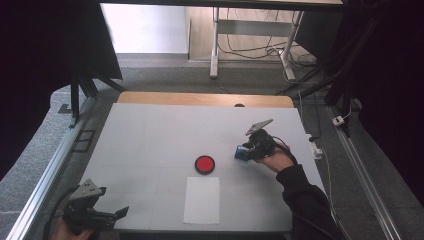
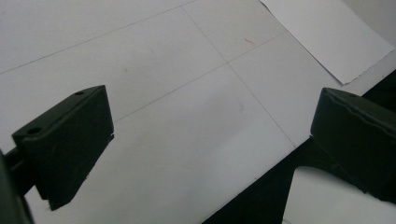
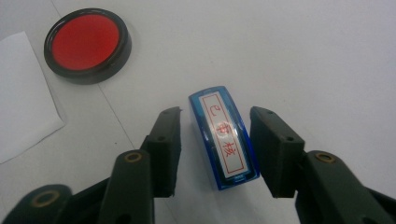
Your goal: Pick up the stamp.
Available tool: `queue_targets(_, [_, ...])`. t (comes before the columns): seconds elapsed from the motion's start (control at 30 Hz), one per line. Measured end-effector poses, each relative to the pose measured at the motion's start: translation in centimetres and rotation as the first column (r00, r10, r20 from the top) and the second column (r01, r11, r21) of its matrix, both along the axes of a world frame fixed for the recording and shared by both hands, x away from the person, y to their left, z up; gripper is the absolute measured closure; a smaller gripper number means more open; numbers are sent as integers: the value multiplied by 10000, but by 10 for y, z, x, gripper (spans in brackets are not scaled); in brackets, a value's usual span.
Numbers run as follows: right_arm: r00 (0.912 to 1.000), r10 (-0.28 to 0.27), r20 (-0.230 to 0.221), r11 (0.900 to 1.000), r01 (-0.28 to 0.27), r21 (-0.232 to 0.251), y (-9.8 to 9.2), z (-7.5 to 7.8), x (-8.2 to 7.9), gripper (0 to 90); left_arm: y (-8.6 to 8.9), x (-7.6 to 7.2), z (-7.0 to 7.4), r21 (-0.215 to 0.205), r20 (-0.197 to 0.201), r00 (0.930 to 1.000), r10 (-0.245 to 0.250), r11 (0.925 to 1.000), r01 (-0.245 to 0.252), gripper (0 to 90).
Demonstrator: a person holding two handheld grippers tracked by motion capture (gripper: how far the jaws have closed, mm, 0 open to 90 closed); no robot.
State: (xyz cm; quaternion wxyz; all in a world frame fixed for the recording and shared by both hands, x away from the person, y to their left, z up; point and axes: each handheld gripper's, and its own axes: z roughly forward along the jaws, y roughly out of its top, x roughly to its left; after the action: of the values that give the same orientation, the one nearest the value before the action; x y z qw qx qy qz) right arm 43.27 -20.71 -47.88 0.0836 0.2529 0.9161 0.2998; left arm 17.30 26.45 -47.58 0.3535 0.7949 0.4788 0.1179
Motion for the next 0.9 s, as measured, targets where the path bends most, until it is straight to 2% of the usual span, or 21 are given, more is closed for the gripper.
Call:
queue_targets(0.1, [10000,77,42,10000,-77,-53,0,0,1,607,0,0,0,27,-3,10000,-6,10000,6,0])
queue_targets(0.2, [9999,125,-12,9999,-125,-11,-1,1,1,701,0,0,0,23,-12,10000,-9,10000,9,0])
queue_targets(0.37, [9999,135,-3,9999,-135,-75,0,2,1,709,0,0,0,47,-37,10000,-40,10000,40,0])
queue_targets(0.5, [9998,159,-79,9999,-159,52,0,4,1,710,0,0,0,55,-26,10000,-30,10000,30,0])
queue_targets(0.9, [9996,146,240,9999,-148,89,0,15,-9,711,0,0,0,37,-70,10000,-53,10000,53,0])
